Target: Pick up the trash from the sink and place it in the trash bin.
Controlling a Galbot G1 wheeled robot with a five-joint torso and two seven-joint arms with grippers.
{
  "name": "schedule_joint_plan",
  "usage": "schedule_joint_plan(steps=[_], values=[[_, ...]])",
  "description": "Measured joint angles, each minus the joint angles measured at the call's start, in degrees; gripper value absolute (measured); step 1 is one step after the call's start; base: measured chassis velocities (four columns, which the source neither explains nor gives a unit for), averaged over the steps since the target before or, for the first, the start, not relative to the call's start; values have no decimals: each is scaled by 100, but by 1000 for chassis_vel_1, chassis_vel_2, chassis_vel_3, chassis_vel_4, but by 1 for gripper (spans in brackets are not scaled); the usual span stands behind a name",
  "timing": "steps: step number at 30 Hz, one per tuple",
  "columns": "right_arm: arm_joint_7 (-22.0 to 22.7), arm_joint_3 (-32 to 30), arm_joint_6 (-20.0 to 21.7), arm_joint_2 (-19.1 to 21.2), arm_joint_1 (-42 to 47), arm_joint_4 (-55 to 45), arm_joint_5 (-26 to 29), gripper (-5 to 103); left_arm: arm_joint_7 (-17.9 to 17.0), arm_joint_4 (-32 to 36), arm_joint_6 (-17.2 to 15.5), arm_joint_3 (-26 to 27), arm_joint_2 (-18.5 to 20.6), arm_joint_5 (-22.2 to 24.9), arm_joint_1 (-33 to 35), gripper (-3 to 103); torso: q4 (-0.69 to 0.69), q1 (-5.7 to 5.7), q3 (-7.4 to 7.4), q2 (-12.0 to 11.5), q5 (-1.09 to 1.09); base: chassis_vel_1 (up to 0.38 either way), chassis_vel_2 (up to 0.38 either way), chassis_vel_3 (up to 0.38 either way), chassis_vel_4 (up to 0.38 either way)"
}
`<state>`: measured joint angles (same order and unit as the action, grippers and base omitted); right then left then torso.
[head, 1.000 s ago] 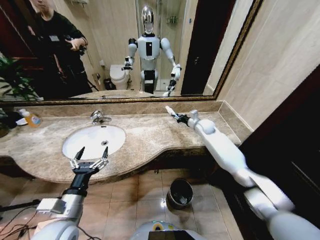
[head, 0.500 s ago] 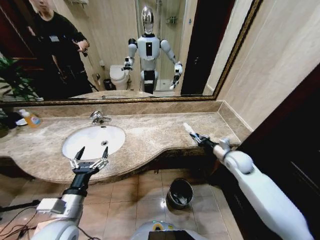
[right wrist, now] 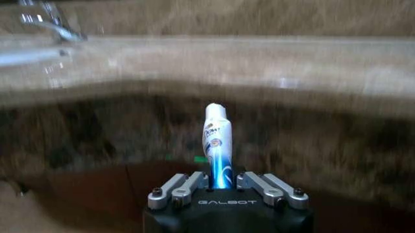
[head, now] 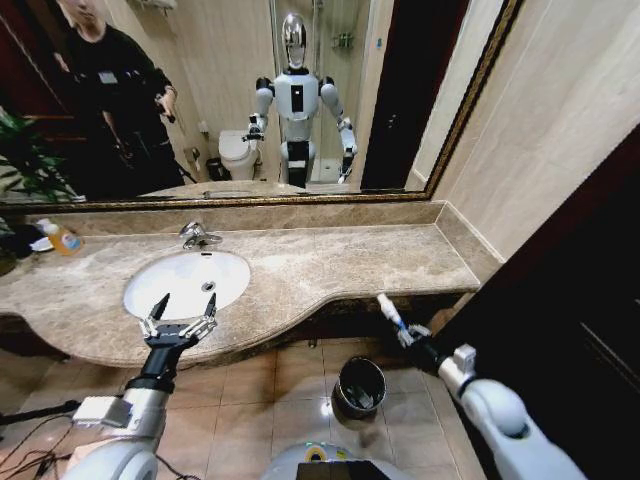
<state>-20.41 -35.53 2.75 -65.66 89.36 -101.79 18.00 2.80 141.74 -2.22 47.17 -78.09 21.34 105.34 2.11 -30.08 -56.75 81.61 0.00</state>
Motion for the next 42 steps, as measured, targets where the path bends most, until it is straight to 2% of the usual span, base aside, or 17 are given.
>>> schedule_joint_plan(steps=[4, 8, 15, 24, 35, 39, 42], values=[[-30, 165, -302, -314, -146, 702, -308, 17, 0, 0, 0, 0, 0, 0, 0, 100, 0, -1, 0, 0, 0, 0, 0, 0, 0], [-34, 266, -392, -476, -244, 1103, -423, 17, 0, 0, 0, 0, 0, 0, 0, 100, 0, -1, 0, 0, -1, 0, 0, 0, 0], [81, 455, -765, -913, -669, 2238, -972, 17, 0, 0, 0, 0, 0, 0, 0, 100, 0, -1, 0, 0, 0, 0, 0, 0, 0], [655, 1037, -994, -822, -1075, 3046, -1059, 17, 0, 0, 0, 0, 0, 0, 0, 100, 1, -1, 0, -1, 0, 0, 0, 0, 0], [769, 1128, -1083, -981, -1274, 3454, -1167, 15, 0, 0, 0, 0, 0, 0, 0, 100, 0, -1, 0, -1, 0, 0, 0, 0, 0], [866, 1152, -1251, -1090, -1297, 3605, -1315, 35, 0, 0, 0, 0, 0, 0, 0, 100, 0, -1, 0, -1, 0, 0, 0, 0, 0], [928, 1160, -1292, -1151, -1313, 3647, -1364, 41, 0, 0, 0, 0, 0, 0, 0, 100, 0, -1, 0, -1, 0, 0, 0, 0, 0]])
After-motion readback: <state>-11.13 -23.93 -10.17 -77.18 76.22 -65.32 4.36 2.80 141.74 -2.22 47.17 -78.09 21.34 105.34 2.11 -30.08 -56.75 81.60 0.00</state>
